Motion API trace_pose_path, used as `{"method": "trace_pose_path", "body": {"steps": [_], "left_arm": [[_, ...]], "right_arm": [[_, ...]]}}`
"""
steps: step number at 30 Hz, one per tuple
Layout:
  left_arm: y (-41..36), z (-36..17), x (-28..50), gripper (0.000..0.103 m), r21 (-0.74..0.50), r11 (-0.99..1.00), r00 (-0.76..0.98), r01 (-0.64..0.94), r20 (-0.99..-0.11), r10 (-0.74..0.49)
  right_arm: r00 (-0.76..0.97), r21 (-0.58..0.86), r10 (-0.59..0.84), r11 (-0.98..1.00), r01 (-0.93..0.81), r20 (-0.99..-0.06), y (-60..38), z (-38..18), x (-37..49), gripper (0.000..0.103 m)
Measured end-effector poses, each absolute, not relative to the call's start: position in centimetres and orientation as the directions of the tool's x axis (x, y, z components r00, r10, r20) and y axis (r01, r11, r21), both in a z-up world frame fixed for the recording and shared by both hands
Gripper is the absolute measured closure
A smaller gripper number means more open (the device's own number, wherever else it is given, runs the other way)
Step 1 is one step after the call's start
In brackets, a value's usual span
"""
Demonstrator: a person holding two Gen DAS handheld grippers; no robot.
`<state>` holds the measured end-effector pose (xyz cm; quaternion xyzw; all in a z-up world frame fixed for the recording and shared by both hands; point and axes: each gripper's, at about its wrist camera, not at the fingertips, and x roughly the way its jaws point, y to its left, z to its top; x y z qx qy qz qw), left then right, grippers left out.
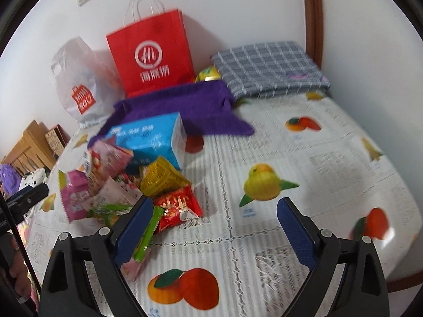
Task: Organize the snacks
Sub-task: 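Grasp the pink snack packet with the left tool while the right tool grasps a red candy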
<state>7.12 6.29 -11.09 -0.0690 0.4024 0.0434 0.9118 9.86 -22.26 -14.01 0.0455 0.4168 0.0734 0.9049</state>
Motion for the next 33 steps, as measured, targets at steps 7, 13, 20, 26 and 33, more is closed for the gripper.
{"method": "trace_pose_path", "body": {"steps": [7, 13, 20, 26, 33], "left_arm": [[7.7, -12.5, 8.1, 0.008, -0.121, 0.982, 0.658, -0.147, -0.753, 0.006], [8.6, -13.0, 8.8, 0.008, -0.137, 0.979, 0.653, -0.151, -0.757, -0.006], [8.9, -13.4, 9.4, 0.008, -0.157, 0.976, 0.644, -0.149, -0.764, -0.025], [8.5, -13.4, 9.6, 0.009, -0.174, 0.976, 0.637, -0.130, -0.769, -0.053], [7.1, -13.7, 10.5, 0.009, -0.171, 0.981, 0.625, -0.095, -0.777, -0.075]], "right_arm": [[0.553, 0.168, 0.207, 0.978, -0.121, -0.807, -20.4, -18.2, 12.9, 0.022], [0.504, 0.183, 0.259, 0.963, -0.196, -0.824, -18.6, -19.6, 13.7, 0.022], [0.500, 0.066, 0.186, 0.966, -0.249, -0.846, -16.3, -21.1, 13.7, 0.022], [0.515, 0.049, 0.182, 0.964, -0.261, -0.838, -15.9, -21.2, 13.8, 0.028], [0.517, 0.076, 0.204, 0.963, -0.258, -0.831, -16.8, -20.8, 14.0, 0.045]]}}
